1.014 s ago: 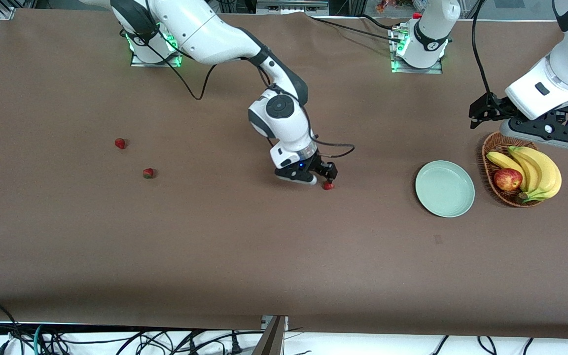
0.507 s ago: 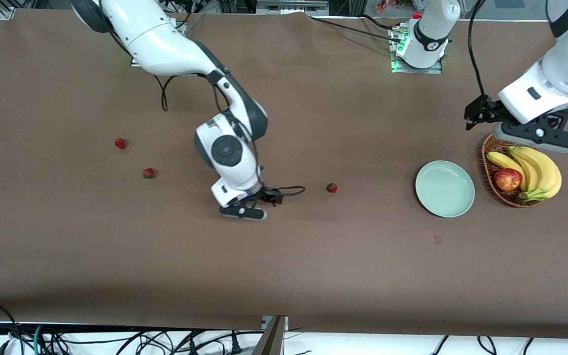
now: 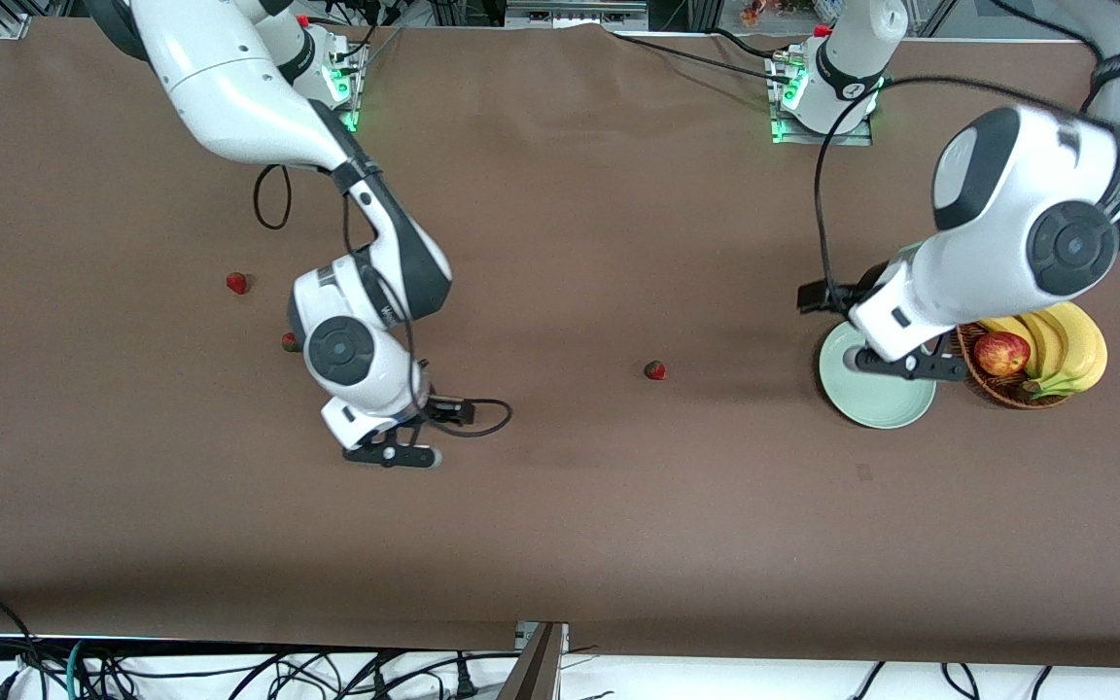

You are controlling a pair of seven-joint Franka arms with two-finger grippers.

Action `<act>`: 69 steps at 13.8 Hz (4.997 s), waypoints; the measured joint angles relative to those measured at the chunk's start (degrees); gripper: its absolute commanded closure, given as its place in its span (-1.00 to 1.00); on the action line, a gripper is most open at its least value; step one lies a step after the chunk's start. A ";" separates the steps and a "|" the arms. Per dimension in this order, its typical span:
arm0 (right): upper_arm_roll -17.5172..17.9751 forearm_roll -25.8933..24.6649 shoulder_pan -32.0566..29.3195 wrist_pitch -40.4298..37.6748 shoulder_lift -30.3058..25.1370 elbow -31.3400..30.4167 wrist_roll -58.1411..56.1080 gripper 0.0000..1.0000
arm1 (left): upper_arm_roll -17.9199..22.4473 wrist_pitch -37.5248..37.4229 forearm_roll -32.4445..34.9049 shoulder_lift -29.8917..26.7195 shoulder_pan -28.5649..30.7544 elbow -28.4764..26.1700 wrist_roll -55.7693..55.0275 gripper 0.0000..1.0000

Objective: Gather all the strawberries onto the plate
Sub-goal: 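Open the right gripper and withdraw while the left gripper reaches the strawberry, then grasp the strawberry with the left gripper while the right gripper grasps another, then place the strawberry on the plate while the right gripper carries another, then set the second strawberry down with the right gripper while the left gripper approaches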

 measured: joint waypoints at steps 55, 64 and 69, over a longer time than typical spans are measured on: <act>8.38 6.20 15.99 29.22 8.02 -0.45 38.93 1.00 | 0.74 21.23 14.88 16.79 10.80 -12.76 5.39 -1.00; 7.41 6.17 17.67 31.30 10.59 4.69 38.86 -1.00 | -4.86 17.40 15.08 12.22 10.61 -12.75 2.96 -1.00; 7.16 6.22 4.26 2.83 -1.59 4.88 18.84 -1.00 | -14.63 17.37 15.07 10.60 9.78 -12.68 -15.27 -1.00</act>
